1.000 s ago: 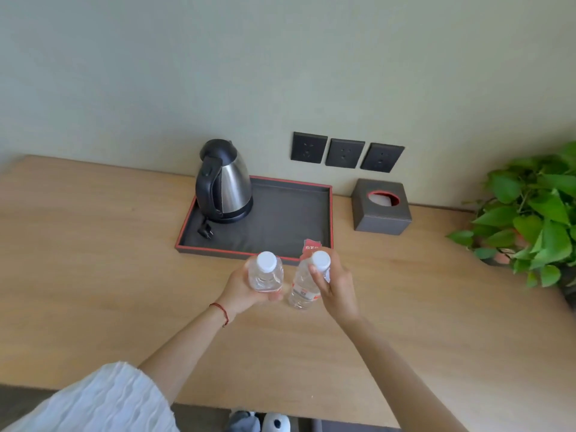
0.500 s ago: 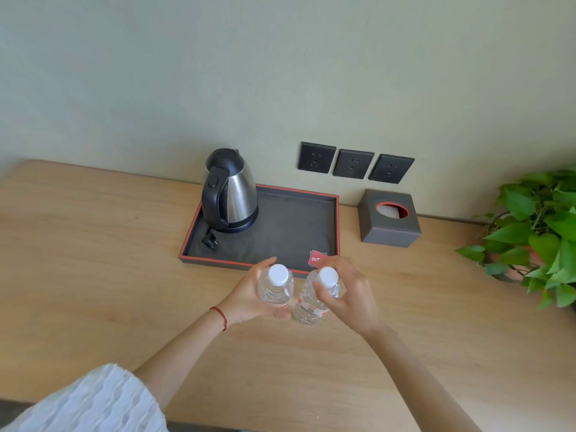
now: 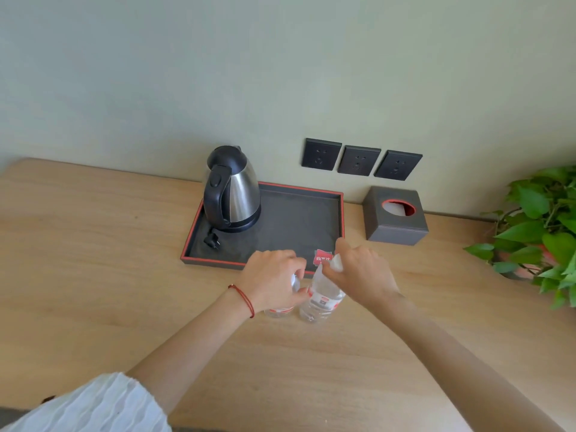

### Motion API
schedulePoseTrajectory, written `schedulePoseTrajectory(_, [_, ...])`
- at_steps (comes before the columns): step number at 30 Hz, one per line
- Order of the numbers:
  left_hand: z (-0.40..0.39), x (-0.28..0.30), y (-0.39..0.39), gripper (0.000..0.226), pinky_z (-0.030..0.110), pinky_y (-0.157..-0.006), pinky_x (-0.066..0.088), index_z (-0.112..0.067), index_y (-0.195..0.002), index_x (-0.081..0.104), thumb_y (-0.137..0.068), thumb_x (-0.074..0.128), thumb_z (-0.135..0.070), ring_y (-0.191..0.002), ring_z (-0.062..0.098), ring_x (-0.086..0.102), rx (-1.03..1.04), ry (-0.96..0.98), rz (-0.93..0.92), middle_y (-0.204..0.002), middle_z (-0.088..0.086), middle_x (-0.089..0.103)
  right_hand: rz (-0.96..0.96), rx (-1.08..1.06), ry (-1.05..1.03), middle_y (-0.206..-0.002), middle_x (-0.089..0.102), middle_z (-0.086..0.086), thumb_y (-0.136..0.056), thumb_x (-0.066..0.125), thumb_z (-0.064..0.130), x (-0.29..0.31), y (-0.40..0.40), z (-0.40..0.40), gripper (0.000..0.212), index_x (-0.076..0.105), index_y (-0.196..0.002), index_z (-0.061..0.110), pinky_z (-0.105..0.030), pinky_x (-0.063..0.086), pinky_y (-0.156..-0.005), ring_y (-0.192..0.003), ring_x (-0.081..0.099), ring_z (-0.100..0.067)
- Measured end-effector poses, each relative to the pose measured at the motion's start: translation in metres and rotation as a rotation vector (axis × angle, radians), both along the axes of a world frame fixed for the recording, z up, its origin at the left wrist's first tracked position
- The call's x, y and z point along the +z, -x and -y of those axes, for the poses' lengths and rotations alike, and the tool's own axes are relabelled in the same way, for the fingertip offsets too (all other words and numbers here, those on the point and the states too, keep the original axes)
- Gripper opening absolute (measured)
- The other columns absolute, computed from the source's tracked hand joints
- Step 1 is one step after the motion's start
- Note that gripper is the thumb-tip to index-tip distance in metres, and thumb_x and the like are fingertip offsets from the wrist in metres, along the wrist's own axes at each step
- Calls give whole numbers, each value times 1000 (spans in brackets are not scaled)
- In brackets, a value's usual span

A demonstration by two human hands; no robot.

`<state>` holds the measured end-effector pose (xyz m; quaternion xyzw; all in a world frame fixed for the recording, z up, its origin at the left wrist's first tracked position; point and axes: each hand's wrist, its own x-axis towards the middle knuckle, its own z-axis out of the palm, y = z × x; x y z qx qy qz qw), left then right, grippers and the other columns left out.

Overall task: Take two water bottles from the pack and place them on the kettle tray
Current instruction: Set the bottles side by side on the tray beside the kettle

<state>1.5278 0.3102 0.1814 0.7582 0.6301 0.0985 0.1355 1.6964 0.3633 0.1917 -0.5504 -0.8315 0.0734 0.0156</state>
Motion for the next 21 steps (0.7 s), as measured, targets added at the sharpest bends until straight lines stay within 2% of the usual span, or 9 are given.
schedulePoseTrajectory(3, [2,-3,4,13,25,-58,30,-25,-77,59,-74,58,-37,-63,18,52,1,-2,18,-87,-4,63,-88,-32,-17,-61,40,-5,-86,53,38,13,-1,-25,30,40,-81,11,-32,32,-54,-61,41,-32])
schedulePoseTrajectory(6, [4,-6,7,10,24,-56,26,-25,-76,58,-74,58,-35,-61,12,40,-14,0,39,-85,-5,62,-146,-7,-91,-62,44,-8,-83,56,38,24,1,-65,32,46,-83,8,-34,35,-54,-62,47,-33])
schedulePoseTrajectory(9, [5,-7,7,8,24,-56,26,-25,-74,58,-73,58,-33,-61,10,41,-2,-4,69,-83,-6,62,-178,9,-45,-74,57,-15,-85,55,39,27,8,-111,34,48,-92,7,-34,39,-58,-71,57,-38])
schedulePoseTrajectory(11, [5,-7,6,8,23,-55,24,-25,-74,57,-73,57,-33,-63,12,49,-5,5,67,-83,-6,62,-151,60,-29,-85,62,-22,-86,55,38,24,14,-136,37,48,-97,3,-34,38,-61,-80,58,-40])
schedulePoseTrajectory(14, [3,-6,7,8,24,-55,25,-25,-75,57,-74,56,-33,-70,13,56,-15,8,69,-84,-6,62,-85,125,42,-95,62,-26,-89,54,38,20,28,-167,39,47,-101,3,-38,40,-65,-85,58,-41])
schedulePoseTrajectory(19, [5,-5,10,7,23,-51,22,-26,-74,55,-75,56,-32,-65,7,43,-28,14,87,-83,-7,61,-29,204,145,-107,59,-25,-92,54,27,26,43,-205,28,48,-109,6,-43,44,-79,-97,56,-40])
schedulePoseTrajectory(21, [5,-5,10,6,23,-50,20,-25,-75,55,-75,56,-31,-67,9,49,-28,22,95,-82,-7,62,-9,225,147,-111,58,-24,-93,53,23,29,47,-215,25,48,-110,5,-45,46,-83,-99,55,-39])
